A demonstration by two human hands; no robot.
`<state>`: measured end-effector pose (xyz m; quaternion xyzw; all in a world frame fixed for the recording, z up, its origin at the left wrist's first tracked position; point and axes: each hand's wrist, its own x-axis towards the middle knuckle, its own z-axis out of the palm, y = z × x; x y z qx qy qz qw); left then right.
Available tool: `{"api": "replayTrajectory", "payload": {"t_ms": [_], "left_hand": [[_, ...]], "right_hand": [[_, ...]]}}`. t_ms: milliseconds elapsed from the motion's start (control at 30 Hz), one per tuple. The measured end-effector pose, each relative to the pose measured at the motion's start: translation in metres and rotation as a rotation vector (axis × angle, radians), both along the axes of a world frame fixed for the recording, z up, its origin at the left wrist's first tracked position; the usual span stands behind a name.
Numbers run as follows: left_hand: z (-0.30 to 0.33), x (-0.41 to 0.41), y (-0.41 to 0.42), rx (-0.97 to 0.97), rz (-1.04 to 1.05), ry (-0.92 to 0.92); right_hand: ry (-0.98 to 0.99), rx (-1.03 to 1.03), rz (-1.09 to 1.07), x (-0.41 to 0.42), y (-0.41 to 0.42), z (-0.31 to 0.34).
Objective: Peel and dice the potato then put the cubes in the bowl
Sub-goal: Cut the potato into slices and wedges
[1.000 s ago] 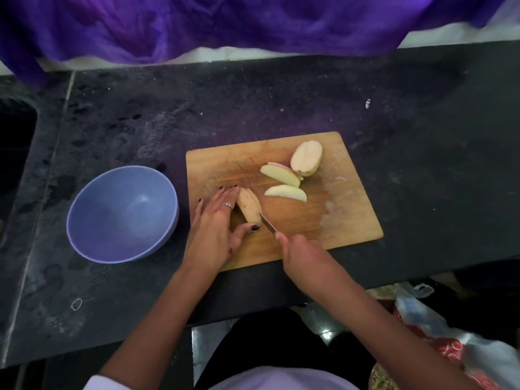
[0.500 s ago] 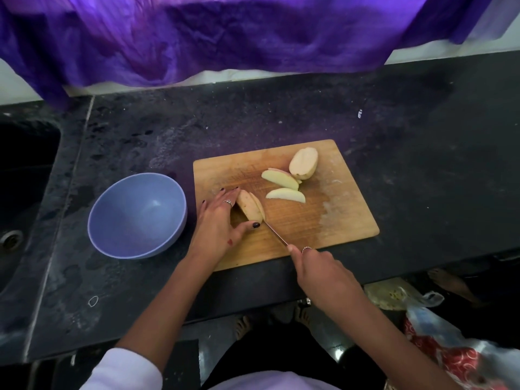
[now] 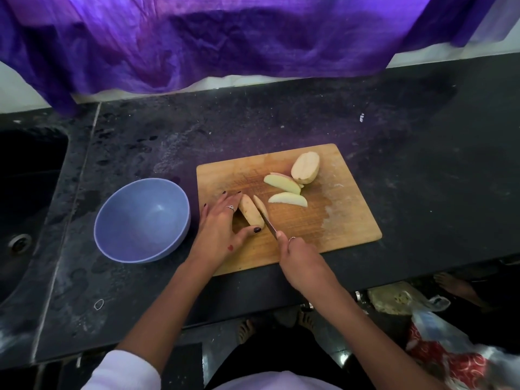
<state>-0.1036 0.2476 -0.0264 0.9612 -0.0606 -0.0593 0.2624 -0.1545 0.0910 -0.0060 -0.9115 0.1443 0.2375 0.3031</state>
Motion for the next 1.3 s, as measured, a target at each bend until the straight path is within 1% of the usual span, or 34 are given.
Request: {"api": "replayTrajectory", "payload": {"t_ms": [167, 300, 433, 533, 667, 833, 933, 1033, 1200, 1300], "left_hand": [[-0.001, 0.005, 0.002, 0.02, -0.048, -0.003], [-0.002, 0.006, 0.002, -0.024, -0.038, -0.015], [-0.008, 0.007, 0.003, -0.107, -0.007, -0.045], [-0.009, 0.006, 0.004, -0.193, 0.043, -0.043], [-0.017, 0.008, 0.006, -0.158, 0.02, -0.067], [-0.019, 0.005, 0.004, -0.197, 0.03, -0.041], [-0.02, 0.003, 0.004, -0.214, 0.027, -0.093], [-0.021, 0.001, 0.004, -0.189, -0.016, -0.17], [-0.025, 0.0, 0.005, -0.219, -0.029, -0.187], [-0.027, -0.001, 0.005, -0.239, -0.023, -0.19]], "right_hand": [[-0.023, 0.044, -0.065, 0.015, -0.015, 0.008], [-0.035, 0.124, -0.014, 0.019, -0.009, 0.024], [-0.041, 0.13, 0.017, 0.034, 0.011, 0.028], [-0.021, 0.116, 0.018, 0.041, 0.016, 0.027], [0.017, 0.085, 0.024, 0.045, 0.02, 0.023], [0.021, 0.062, 0.018, 0.047, 0.024, 0.022], [0.04, 0.053, 0.006, 0.05, 0.026, 0.022], [0.042, 0.0, 0.008, 0.048, 0.028, 0.021], [0.127, -0.089, 0.001, 0.054, 0.032, 0.022], [0.161, -0.093, 0.03, 0.064, 0.035, 0.022]]}}
